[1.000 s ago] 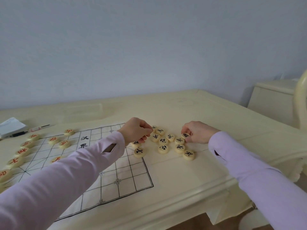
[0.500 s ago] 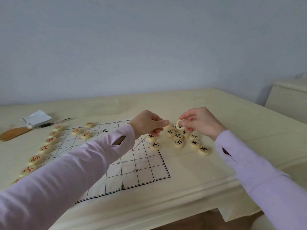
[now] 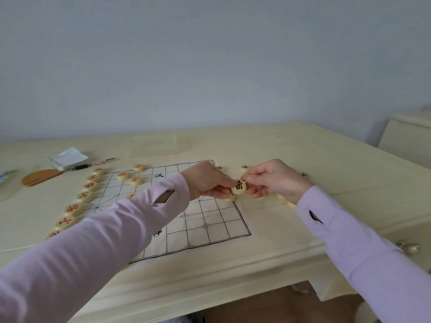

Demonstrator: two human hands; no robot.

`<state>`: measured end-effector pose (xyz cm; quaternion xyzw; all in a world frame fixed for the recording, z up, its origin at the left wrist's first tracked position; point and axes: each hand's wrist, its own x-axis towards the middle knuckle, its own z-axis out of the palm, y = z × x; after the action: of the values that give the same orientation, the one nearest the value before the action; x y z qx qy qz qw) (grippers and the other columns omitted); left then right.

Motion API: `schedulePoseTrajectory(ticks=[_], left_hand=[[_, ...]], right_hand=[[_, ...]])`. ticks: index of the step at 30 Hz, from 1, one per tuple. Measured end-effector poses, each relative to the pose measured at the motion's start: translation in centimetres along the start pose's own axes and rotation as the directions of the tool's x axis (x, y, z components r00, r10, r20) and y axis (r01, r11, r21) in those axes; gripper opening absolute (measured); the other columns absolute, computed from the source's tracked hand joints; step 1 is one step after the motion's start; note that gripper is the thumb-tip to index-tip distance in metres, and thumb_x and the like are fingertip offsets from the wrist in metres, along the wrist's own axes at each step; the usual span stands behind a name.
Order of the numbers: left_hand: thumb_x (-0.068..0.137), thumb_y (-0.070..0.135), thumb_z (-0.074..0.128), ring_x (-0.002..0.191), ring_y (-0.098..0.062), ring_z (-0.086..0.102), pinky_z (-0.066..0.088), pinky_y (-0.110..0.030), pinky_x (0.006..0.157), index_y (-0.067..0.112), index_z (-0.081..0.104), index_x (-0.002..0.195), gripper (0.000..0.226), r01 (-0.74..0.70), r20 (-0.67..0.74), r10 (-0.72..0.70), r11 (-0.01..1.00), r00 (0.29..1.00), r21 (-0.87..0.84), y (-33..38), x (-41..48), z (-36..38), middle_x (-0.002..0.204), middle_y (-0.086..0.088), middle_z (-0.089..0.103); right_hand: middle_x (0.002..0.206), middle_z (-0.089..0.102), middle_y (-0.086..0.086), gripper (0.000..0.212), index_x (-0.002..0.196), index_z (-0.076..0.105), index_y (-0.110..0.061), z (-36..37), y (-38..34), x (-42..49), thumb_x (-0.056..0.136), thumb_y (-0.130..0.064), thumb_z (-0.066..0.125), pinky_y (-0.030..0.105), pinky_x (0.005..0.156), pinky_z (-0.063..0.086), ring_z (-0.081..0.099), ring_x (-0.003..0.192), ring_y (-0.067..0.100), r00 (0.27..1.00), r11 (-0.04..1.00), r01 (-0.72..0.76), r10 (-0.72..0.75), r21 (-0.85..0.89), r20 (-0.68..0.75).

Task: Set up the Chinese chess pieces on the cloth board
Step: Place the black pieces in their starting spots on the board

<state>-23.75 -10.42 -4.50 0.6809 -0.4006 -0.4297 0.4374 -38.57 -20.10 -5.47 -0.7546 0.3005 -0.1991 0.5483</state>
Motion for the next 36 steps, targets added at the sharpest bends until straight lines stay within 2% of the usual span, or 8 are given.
schedulePoseTrajectory(ticks=[6, 14, 16, 19, 22, 24, 28, 36], left_hand=[[0.082, -0.002, 0.067, 0.054, -0.011, 0.06, 0.056, -0.018, 0.053, -0.004, 0.064, 0.084, 0.004, 0.098, -0.023, -0.097, 0.994, 0.995, 0.054, -1.3, -1.0, 1.0, 0.076, -0.013, 0.063], [0.081, -0.004, 0.067, 0.053, -0.013, 0.059, 0.056, -0.022, 0.054, -0.003, 0.061, 0.079, 0.006, 0.12, -0.077, -0.116, 0.992, 0.99, 0.049, -1.8, -0.5, 1.8, 0.074, -0.015, 0.062], [0.078, -0.005, 0.068, 0.043, -0.011, 0.057, 0.056, -0.023, 0.053, -0.002, 0.06, 0.072, 0.011, 0.12, -0.095, -0.113, 0.99, 0.989, 0.068, -1.7, -0.5, 1.8, 0.061, -0.011, 0.061], [0.077, -0.006, 0.067, 0.034, -0.011, 0.049, 0.051, -0.019, 0.044, 0.005, 0.052, 0.055, 0.028, 0.119, -0.114, -0.104, 0.985, 0.988, 0.128, -1.8, -0.6, 1.6, 0.039, -0.003, 0.05], [0.079, 0.003, 0.066, 0.041, -0.013, 0.048, 0.046, -0.021, 0.05, 0.004, 0.058, 0.066, 0.016, 0.089, -0.112, -0.069, 0.978, 0.991, 0.187, -2.0, -0.5, 1.3, 0.051, -0.004, 0.053], [0.082, 0.01, 0.067, 0.041, -0.01, 0.05, 0.047, -0.018, 0.046, 0.003, 0.063, 0.077, 0.01, 0.064, -0.132, -0.04, 0.982, 0.99, 0.177, -1.8, -0.5, 1.0, 0.06, -0.005, 0.057], [0.086, 0.014, 0.066, 0.033, -0.004, 0.048, 0.048, -0.016, 0.041, 0.006, 0.061, 0.074, 0.015, 0.003, -0.17, 0.016, 0.994, 0.985, 0.106, -0.9, -0.4, 0.1, 0.062, -0.004, 0.056], [0.089, 0.01, 0.061, 0.036, -0.005, 0.048, 0.048, -0.016, 0.042, 0.005, 0.062, 0.085, 0.006, -0.061, -0.197, 0.07, 0.997, 0.978, 0.048, 0.3, 0.5, -0.3, 0.064, -0.004, 0.056]], right_hand=[[0.074, 0.064, 0.01, 0.018, 0.103, 0.064, 0.005, -0.6, 0.5, -0.7, 0.089, -0.006, 0.06, 0.017, 0.048, 0.051, 0.058, 0.051, 0.009, 0.996, 0.996, -0.082, 0.081, -0.02, -0.037], [0.075, 0.065, 0.008, 0.021, 0.105, 0.063, 0.002, -0.8, 0.9, -0.9, 0.09, -0.012, 0.061, 0.017, 0.048, 0.05, 0.058, 0.051, 0.009, 0.992, 0.992, -0.118, 0.117, -0.038, -0.036], [0.075, 0.065, 0.008, 0.02, 0.103, 0.064, 0.002, -0.9, 1.0, -0.8, 0.09, -0.013, 0.061, 0.017, 0.047, 0.05, 0.058, 0.05, 0.008, 0.992, 0.992, -0.123, 0.121, -0.04, -0.037], [0.075, 0.065, 0.009, 0.02, 0.103, 0.064, 0.002, -0.9, 1.1, -0.8, 0.089, -0.012, 0.062, 0.017, 0.046, 0.049, 0.057, 0.052, 0.01, 0.992, 0.992, -0.122, 0.12, -0.041, -0.043], [0.075, 0.063, 0.009, 0.017, 0.103, 0.064, 0.002, -1.2, 1.0, -0.7, 0.09, -0.008, 0.06, 0.016, 0.044, 0.048, 0.056, 0.052, 0.011, 0.989, 0.994, -0.097, 0.092, -0.04, -0.116], [0.075, 0.063, 0.008, 0.015, 0.102, 0.064, 0.0, -1.8, 1.0, -0.6, 0.091, -0.007, 0.058, 0.016, 0.043, 0.047, 0.055, 0.054, 0.013, 0.977, 0.996, -0.08, 0.069, -0.048, -0.2], [0.077, 0.064, 0.008, 0.008, 0.092, 0.066, -0.006, -3.5, 1.1, -0.8, 0.089, -0.006, 0.059, 0.02, 0.047, 0.045, 0.054, 0.055, 0.013, 0.94, 0.992, -0.067, 0.027, -0.107, -0.339], [0.081, 0.064, 0.007, 0.014, 0.094, 0.069, -0.007, -7.7, 2.9, -2.1, 0.08, -0.01, 0.071, 0.021, 0.051, 0.042, 0.056, 0.06, 0.013, 0.907, 0.958, -0.158, 0.045, -0.24, -0.419]])
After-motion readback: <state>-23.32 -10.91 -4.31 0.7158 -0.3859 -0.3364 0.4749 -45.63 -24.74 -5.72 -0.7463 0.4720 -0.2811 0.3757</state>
